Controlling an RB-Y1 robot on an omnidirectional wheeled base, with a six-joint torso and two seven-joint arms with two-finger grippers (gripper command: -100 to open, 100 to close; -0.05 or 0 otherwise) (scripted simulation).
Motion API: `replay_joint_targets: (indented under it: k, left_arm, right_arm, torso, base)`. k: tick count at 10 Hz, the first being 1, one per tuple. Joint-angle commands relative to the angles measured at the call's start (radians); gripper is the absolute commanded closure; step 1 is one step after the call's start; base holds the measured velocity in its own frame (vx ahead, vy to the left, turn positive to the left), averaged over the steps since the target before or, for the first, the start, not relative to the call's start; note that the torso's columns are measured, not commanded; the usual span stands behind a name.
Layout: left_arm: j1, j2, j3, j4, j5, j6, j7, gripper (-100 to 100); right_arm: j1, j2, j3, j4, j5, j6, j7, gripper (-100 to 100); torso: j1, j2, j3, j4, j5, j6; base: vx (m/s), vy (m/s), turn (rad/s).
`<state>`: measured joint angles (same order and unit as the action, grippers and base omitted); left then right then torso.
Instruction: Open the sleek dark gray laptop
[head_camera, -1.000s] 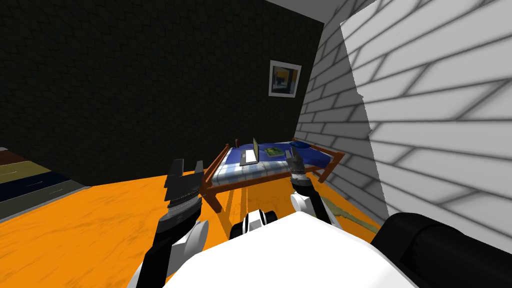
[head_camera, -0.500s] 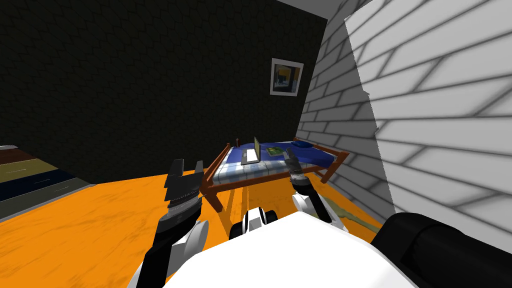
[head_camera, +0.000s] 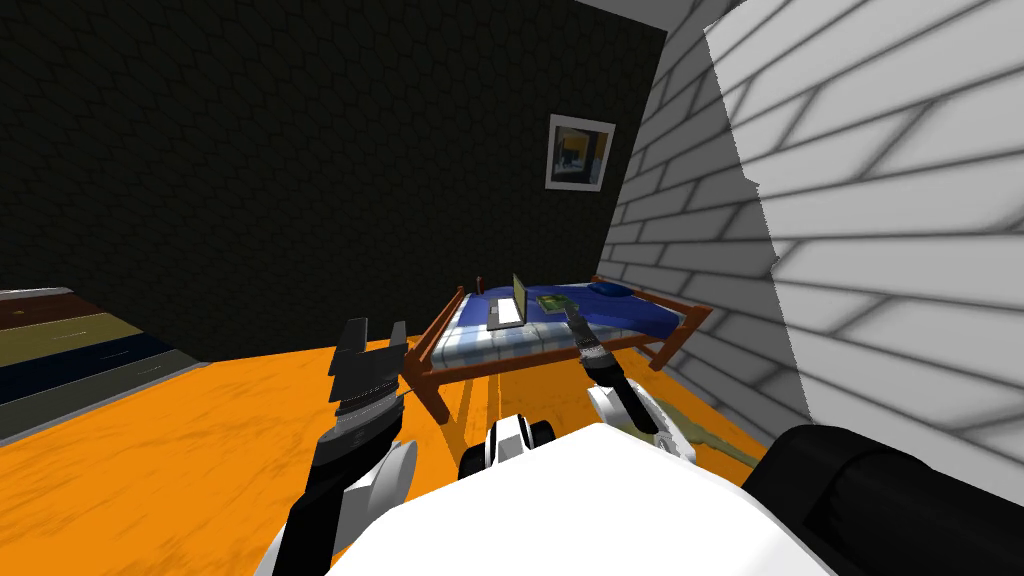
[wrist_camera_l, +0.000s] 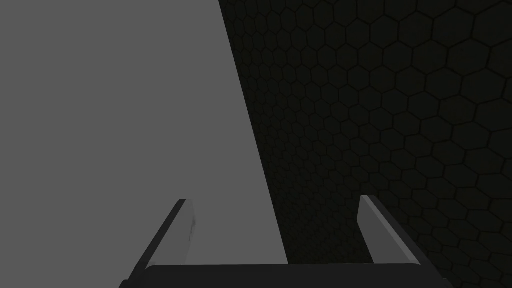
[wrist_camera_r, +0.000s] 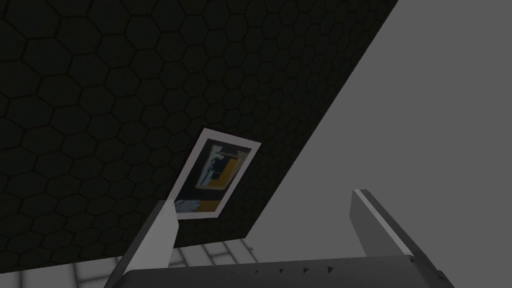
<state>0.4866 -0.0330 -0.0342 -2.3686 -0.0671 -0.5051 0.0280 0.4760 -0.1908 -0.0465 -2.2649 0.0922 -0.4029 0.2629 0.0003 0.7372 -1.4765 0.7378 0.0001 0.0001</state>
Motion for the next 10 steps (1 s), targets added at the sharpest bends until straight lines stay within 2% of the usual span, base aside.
replay_joint_targets:
  k: [1, 10]
  left_arm:
    - [0.0, 0.0, 0.0, 0.0, 0.0, 0.0, 0.0, 0]
    - [0.0, 0.0, 0.0, 0.0, 0.0, 0.0, 0.0, 0]
  right_arm:
    - [-0.008, -0.025, -0.012, 0.028, 0.053, 0.038, 0.044, -100]
    - [-0.058, -0.108, -0.071, 0.176, 0.253, 0.167, 0.204, -100]
  torso:
    - [0.0, 0.0, 0.0, 0.0, 0.0, 0.0]
    - [-0.001, 0.001, 0.001, 0.0, 0.0, 0.0]
  base:
    - [0.041, 0.064, 0.041]
    - [0.048, 0.072, 0.054]
